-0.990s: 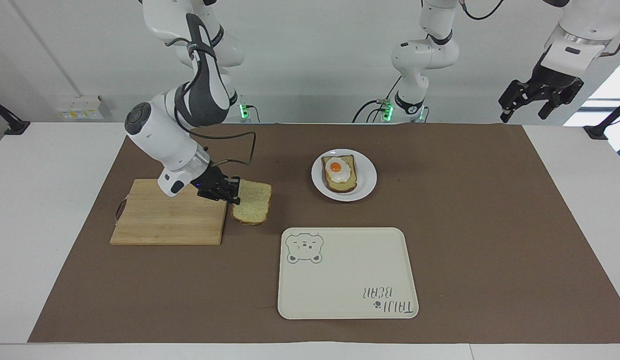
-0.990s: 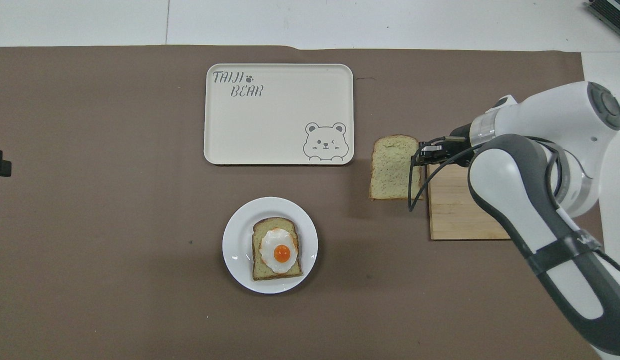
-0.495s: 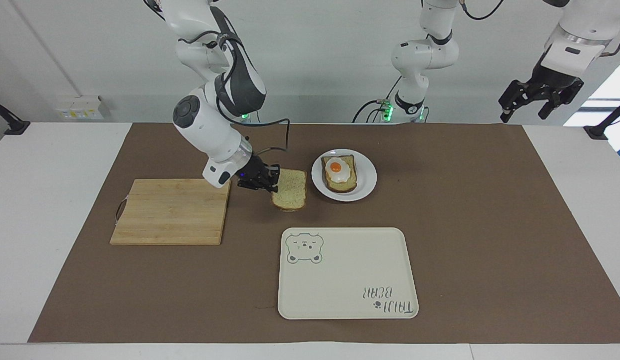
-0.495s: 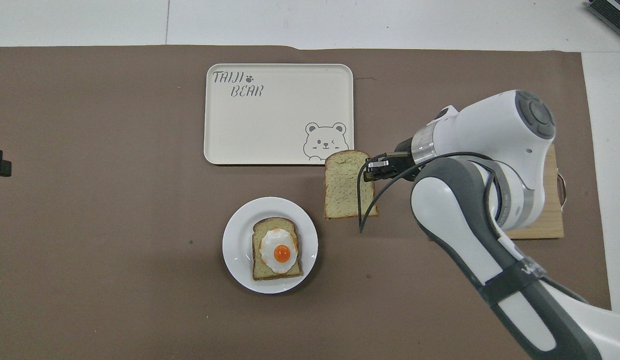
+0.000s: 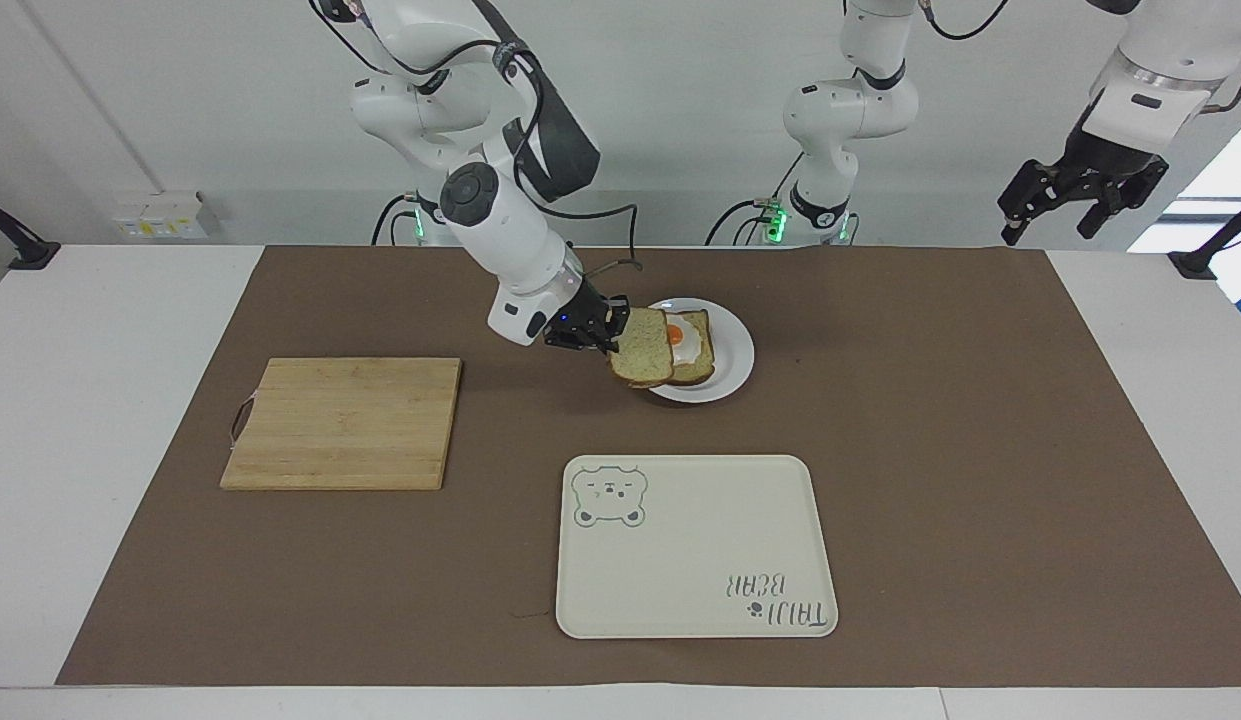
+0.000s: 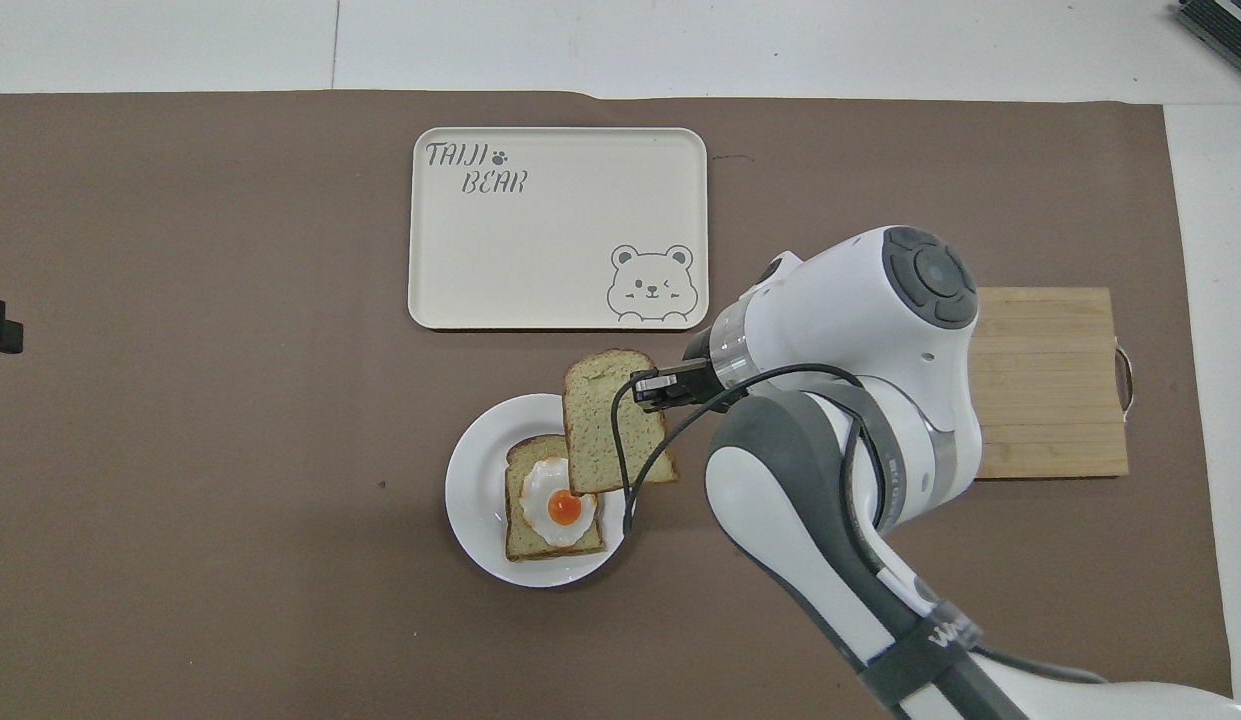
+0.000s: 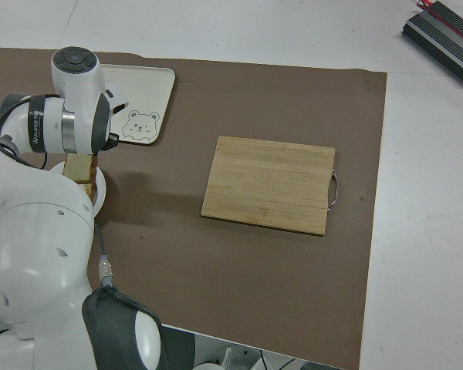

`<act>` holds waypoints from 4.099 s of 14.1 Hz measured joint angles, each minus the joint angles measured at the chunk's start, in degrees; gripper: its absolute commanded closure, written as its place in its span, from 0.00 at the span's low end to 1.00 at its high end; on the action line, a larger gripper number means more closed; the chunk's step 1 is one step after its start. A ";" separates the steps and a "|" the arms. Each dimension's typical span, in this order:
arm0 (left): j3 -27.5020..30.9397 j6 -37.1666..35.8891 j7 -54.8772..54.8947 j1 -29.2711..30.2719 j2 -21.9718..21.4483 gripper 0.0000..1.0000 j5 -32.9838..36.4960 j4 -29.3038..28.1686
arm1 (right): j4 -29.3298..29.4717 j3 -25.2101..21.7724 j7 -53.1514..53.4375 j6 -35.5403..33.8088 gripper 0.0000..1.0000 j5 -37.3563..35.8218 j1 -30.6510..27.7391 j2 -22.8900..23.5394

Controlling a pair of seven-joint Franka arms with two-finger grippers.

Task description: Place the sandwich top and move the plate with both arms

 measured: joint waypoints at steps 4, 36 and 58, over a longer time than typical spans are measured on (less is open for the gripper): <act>-0.05 -0.34 0.00 0.00 0.00 0.00 0.00 0.00 | -0.47 0.33 0.00 -0.31 1.00 4.48 3.05 -1.15; -0.99 5.86 3.04 -0.12 -2.56 0.00 -6.26 -13.15 | -12.79 0.20 -0.45 15.03 1.00 12.31 10.04 2.45; 0.39 8.24 15.61 2.43 -2.47 0.00 -26.32 -21.45 | -12.45 -0.74 -1.21 16.23 0.00 8.58 5.60 0.20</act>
